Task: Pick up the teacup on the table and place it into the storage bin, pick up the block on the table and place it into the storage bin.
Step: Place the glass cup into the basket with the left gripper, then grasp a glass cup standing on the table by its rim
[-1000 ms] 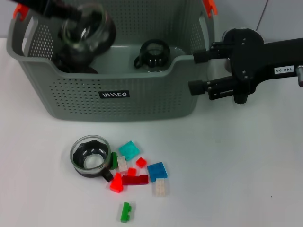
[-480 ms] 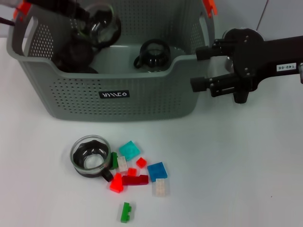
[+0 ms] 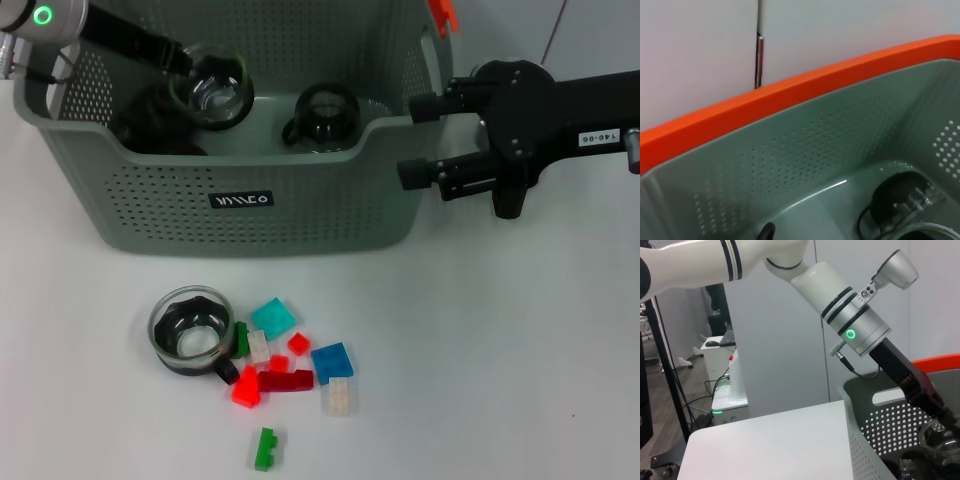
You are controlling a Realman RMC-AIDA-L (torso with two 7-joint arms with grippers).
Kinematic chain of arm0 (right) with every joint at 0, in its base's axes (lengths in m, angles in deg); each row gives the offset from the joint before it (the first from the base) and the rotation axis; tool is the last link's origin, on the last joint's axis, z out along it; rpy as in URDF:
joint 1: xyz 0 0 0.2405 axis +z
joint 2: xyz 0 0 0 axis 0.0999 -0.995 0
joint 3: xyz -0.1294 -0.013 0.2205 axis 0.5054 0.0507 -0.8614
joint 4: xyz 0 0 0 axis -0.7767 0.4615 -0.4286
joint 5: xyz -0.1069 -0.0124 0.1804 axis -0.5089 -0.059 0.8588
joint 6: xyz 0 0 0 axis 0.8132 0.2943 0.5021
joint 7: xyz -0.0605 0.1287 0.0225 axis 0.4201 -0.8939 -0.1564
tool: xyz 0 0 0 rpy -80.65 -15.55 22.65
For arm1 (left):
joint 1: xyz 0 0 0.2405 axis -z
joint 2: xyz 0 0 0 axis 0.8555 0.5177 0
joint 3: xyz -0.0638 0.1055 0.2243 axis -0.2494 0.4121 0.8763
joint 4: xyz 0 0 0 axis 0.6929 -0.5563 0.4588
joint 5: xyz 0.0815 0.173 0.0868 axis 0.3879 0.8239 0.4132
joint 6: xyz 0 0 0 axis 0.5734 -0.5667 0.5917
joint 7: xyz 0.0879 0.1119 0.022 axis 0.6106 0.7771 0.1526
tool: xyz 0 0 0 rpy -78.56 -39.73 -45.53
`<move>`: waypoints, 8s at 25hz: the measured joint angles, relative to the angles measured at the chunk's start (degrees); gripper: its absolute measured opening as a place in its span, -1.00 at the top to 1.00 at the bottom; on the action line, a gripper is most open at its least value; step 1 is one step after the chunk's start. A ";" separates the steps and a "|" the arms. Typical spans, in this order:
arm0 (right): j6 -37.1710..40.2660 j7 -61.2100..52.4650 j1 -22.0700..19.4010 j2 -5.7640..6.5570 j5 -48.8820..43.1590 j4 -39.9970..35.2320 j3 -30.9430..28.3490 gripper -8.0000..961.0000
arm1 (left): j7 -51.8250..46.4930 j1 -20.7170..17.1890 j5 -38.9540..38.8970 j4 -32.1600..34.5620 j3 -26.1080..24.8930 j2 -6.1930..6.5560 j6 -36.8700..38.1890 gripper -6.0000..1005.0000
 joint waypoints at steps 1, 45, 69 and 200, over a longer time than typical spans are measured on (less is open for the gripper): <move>-0.02 0.07 0.01 0.01 0.00 0.02 0.00 -0.86 | 0.00 -0.14 0.02 -0.02 0.00 -0.01 0.24 0.86; 0.50 4.33 -0.87 0.95 0.83 3.79 -8.01 -0.86 | -6.33 -4.47 -7.28 26.92 1.91 -1.49 51.76 -0.69; 0.61 9.53 -0.72 1.66 0.76 7.38 -8.17 -0.86 | -8.05 -15.20 -3.49 20.34 2.56 -3.46 44.15 -0.69; -2.61 9.08 -2.22 0.83 6.76 8.75 -11.25 -0.85 | 19.15 -7.56 13.12 12.07 22.97 -11.05 24.37 0.78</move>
